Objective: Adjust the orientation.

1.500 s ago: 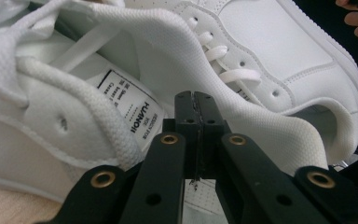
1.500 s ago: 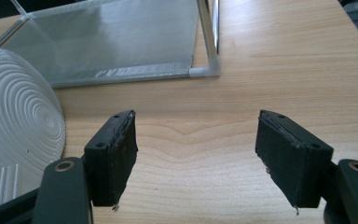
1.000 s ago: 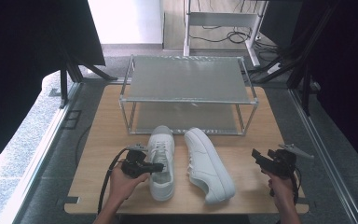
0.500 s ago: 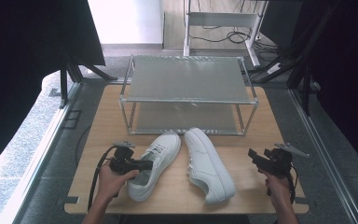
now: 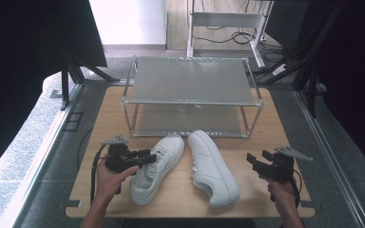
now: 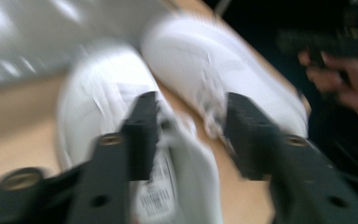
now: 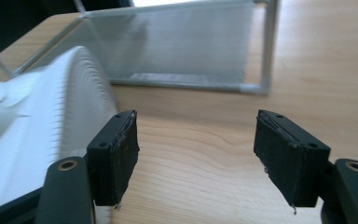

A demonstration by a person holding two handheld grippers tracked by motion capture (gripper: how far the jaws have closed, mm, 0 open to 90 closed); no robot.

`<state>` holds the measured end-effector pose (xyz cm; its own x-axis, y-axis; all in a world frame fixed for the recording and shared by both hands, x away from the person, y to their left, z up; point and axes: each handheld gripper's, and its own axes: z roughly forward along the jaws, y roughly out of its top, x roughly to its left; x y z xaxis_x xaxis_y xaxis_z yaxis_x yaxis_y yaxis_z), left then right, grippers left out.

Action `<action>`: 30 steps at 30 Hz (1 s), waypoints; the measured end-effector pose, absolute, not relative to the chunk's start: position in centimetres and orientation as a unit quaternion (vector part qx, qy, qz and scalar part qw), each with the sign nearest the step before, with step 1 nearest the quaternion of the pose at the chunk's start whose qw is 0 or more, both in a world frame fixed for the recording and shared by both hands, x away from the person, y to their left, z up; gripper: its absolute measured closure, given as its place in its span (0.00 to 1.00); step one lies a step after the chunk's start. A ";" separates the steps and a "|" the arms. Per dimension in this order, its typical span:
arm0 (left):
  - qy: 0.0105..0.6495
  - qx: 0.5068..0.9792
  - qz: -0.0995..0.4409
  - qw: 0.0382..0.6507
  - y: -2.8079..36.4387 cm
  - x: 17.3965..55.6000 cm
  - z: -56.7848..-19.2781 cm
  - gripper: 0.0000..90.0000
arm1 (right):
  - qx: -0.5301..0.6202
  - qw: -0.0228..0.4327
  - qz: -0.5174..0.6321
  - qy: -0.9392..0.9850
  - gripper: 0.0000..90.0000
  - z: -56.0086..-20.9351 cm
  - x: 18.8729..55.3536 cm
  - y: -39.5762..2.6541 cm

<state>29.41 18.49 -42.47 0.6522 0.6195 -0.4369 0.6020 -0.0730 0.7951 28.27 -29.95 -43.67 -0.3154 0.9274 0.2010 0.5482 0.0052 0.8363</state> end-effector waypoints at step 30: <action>0.472 0.716 0.070 0.509 19.5 29.4 -43.3 0.31 | 0.334 0.106 0.464 0.814 0.92 -42.8 25.6 -20.6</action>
